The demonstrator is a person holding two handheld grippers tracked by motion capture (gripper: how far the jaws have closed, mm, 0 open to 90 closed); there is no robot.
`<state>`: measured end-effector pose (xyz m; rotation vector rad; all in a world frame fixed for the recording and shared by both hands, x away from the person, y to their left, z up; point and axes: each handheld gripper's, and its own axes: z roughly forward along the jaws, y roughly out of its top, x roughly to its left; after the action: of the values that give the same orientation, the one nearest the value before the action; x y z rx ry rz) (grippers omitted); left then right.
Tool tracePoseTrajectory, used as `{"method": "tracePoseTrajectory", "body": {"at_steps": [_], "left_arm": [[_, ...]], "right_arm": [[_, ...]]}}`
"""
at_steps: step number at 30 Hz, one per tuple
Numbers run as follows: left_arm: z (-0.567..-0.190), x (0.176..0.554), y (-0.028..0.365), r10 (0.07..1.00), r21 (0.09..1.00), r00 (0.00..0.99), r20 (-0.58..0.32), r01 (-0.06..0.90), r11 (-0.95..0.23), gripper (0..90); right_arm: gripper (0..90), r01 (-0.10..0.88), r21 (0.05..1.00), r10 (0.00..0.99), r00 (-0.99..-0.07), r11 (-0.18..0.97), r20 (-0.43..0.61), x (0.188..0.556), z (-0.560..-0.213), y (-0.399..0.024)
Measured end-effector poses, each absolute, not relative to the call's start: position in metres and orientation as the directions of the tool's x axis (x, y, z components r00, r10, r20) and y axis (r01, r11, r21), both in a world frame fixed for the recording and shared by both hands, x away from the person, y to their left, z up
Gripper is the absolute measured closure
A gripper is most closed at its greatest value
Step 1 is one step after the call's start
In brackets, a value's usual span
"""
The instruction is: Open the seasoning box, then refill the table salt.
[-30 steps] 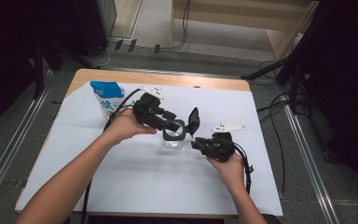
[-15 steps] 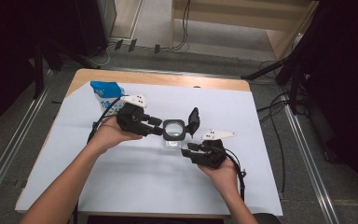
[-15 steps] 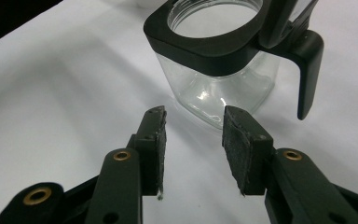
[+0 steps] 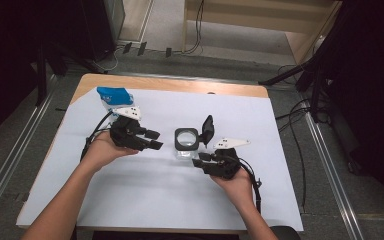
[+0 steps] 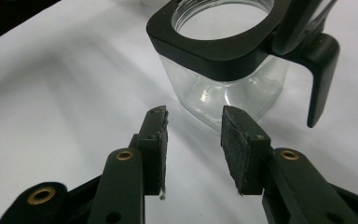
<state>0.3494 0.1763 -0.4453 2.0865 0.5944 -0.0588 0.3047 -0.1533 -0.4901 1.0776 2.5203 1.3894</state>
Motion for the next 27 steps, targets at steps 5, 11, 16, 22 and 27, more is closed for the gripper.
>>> {"method": "tracePoseTrajectory", "body": {"at_steps": [5,11,16,22,27], "left_arm": [[-0.448,0.350,0.191,0.427,0.767,0.867,-0.258,0.453,-0.455,48.9],[-0.449,0.352,0.211,0.465,0.769,0.840,-0.280,0.486,-0.415,49.5],[-0.450,0.354,0.227,0.497,0.764,0.821,-0.282,0.505,-0.400,49.6],[-0.451,0.357,0.244,0.541,0.758,0.794,-0.277,0.526,-0.386,51.2],[-0.452,0.359,0.256,0.562,0.754,0.779,-0.277,0.539,-0.375,51.1]], "right_arm": [[62.4,0.535,0.763,0.595,-0.763,0.364,0.251,0.305,-0.491,-0.149],[61.8,0.526,0.764,0.595,-0.768,0.373,0.238,0.306,-0.492,-0.149],[61.9,0.530,0.763,0.600,-0.763,0.369,0.240,0.306,-0.492,-0.150],[61.8,0.525,0.762,0.592,-0.770,0.378,0.237,0.306,-0.493,-0.148],[61.9,0.528,0.759,0.590,-0.771,0.381,0.240,0.308,-0.494,-0.148]]}}
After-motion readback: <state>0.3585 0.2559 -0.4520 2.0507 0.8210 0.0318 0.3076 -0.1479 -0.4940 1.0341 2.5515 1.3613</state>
